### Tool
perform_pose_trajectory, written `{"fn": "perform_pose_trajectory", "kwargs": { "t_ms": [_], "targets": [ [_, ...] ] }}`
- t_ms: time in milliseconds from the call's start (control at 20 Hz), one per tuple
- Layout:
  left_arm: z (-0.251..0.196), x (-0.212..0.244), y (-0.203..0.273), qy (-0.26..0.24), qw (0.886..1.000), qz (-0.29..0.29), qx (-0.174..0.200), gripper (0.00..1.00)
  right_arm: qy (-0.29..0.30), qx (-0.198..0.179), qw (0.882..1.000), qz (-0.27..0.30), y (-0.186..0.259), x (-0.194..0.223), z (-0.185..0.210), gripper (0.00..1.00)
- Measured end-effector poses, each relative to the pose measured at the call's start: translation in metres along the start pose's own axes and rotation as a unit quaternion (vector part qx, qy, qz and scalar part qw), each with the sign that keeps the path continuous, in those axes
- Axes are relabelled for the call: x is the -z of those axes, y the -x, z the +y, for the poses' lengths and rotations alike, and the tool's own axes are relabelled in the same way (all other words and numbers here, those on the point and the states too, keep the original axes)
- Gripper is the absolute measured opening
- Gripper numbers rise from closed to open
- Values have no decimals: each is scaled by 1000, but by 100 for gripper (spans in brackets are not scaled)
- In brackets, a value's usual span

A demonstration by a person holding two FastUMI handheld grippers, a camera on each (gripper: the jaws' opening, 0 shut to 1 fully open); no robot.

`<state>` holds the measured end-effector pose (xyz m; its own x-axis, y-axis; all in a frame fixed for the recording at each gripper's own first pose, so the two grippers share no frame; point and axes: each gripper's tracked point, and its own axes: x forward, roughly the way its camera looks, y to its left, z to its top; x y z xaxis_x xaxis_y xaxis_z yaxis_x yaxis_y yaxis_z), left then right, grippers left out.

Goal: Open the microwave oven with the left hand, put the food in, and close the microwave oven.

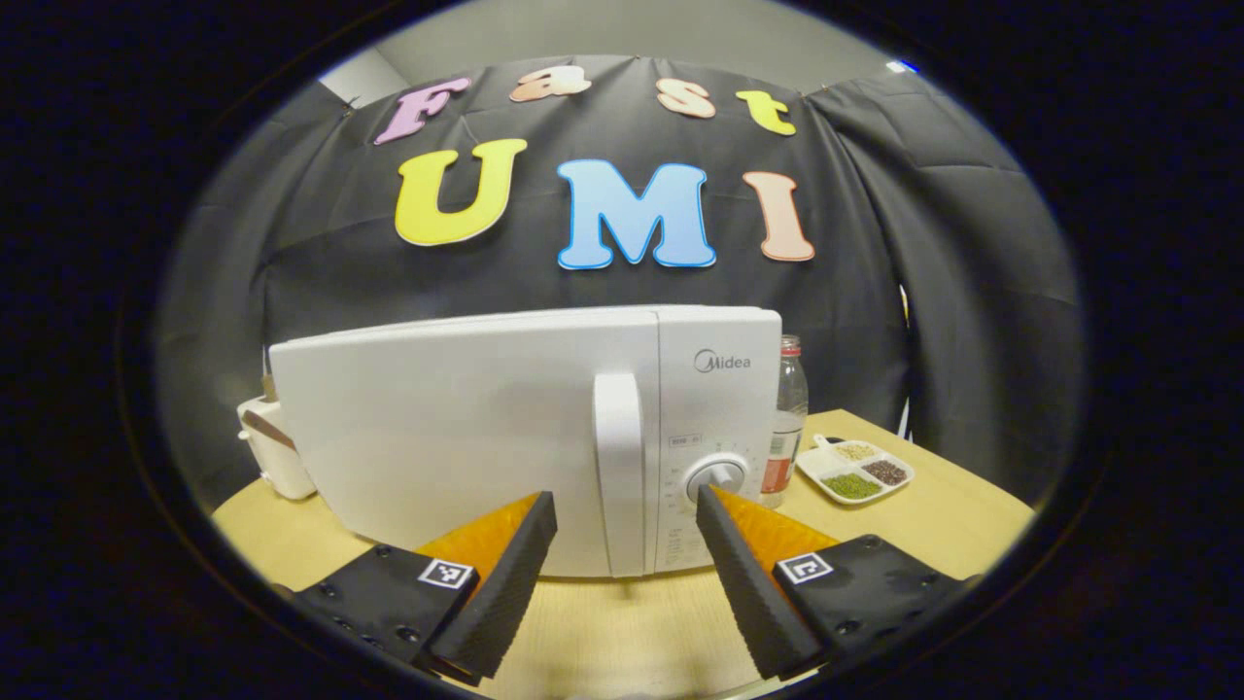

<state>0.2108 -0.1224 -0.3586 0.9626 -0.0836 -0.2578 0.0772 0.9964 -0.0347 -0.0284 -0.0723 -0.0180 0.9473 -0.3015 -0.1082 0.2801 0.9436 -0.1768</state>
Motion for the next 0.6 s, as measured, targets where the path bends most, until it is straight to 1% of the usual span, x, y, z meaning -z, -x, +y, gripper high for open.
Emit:
{"fn": "perform_pose_trajectory", "kwargs": {
  "t_ms": [50, 100, 150, 250, 300, 350, 450, 500, 550, 600],
  "targets": [
    [-4, -2, -4, 2, 1000, -4, 8, 95, -4, -1, 1000, 7, -2, 4, 0, 94],
    [-6, -3, -6, 4, 1000, -5, 9, 97, -12, -3, 1000, 12, -3, 6, 2, 98],
    [-5, -4, -9, 4, 1000, -7, 8, 100, -16, -6, 1000, 16, -4, 8, 3, 98],
    [-4, -4, -13, 3, 1000, -9, 6, 95, -20, -5, 1000, 12, -6, 6, 1, 98],
    [-7, -4, -13, 7, 1000, -8, 14, 99, -19, -6, 1000, 9, -7, 3, 2, 98],
    [-10, -3, -15, 13, 1000, -8, 23, 95, -15, -6, 1000, 6, -8, 3, 3, 98],
    [-9, -5, -19, 12, 1000, -9, 21, 94, -7, -7, 1000, 1, -8, 0, 3, 98],
    [-7, -8, -20, 12, 1000, -12, 20, 87, -3, -6, 1000, -2, -8, -2, 2, 98],
    [-4, -9, -21, 10, 1000, -12, 13, 77, -4, -7, 1000, -2, -9, -2, 1, 98],
    [2, -3, -24, 2, 1000, -1, 2, 61, -7, -9, 1000, -1, -9, -1, 2, 98]
  ]
}}
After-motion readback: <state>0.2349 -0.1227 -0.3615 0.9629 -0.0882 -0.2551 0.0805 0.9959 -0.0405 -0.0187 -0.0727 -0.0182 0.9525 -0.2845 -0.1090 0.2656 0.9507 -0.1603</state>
